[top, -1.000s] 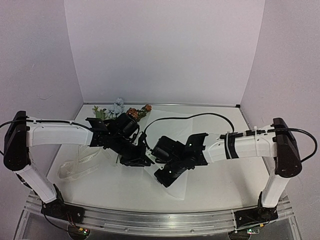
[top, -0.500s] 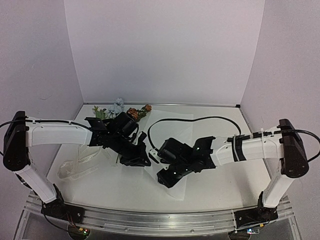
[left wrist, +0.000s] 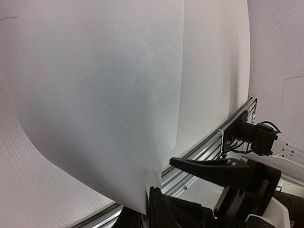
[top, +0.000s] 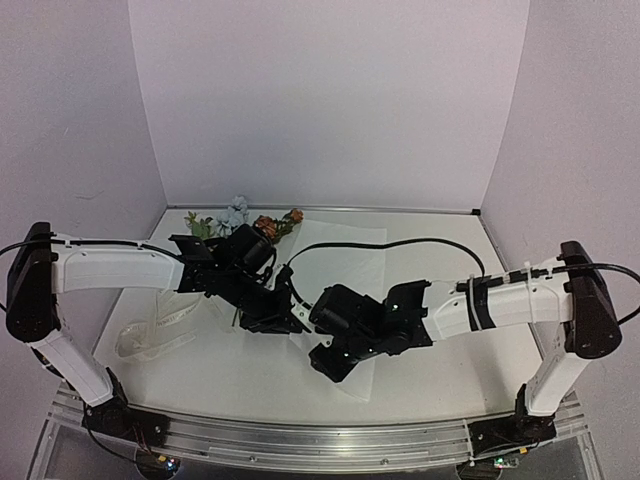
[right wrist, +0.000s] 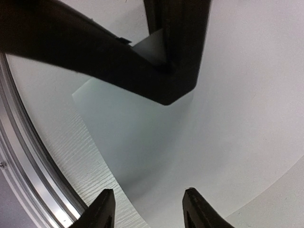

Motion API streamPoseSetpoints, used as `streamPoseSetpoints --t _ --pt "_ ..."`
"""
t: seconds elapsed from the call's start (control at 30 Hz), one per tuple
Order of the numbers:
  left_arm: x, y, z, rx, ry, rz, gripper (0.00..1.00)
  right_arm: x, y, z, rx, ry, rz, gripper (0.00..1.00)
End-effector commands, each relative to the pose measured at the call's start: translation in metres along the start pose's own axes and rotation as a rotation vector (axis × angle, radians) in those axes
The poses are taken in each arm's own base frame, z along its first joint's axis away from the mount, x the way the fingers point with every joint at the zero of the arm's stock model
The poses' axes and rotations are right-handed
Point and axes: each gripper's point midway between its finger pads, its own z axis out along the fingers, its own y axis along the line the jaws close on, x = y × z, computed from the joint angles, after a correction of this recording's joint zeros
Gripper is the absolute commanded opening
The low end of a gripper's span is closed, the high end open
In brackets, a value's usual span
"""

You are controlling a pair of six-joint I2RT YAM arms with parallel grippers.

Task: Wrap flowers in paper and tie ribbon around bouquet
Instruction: Pass from the left arm to the right

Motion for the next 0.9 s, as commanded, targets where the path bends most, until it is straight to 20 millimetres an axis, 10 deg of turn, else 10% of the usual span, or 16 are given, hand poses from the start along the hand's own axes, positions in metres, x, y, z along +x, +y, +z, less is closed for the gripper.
streamPoseSetpoints --t 0.0,0.23,0.5,0.87 --pt "-0.004 -0.013 -0.013 0.050 -0.033 0.010 0.09 -0.021 -0.005 0.001 0.053 -0.054 -0.001 0.25" --pt "-0.003 -0.004 -0.013 0.028 -0.048 -0.003 0.19 -0.023 -0.005 -0.004 0.044 -0.077 0.025 0.00" --pt "-0.016 0.011 -0.045 -0.002 -0.176 -0.042 0.75 -0.019 -0.009 -0.010 0.043 -0.095 0.078 0.00" --pt "-0.020 0.056 -0.059 0.109 -0.241 -0.221 0.70 -0.030 -0.013 -0.012 -0.001 -0.173 0.259 0.00"
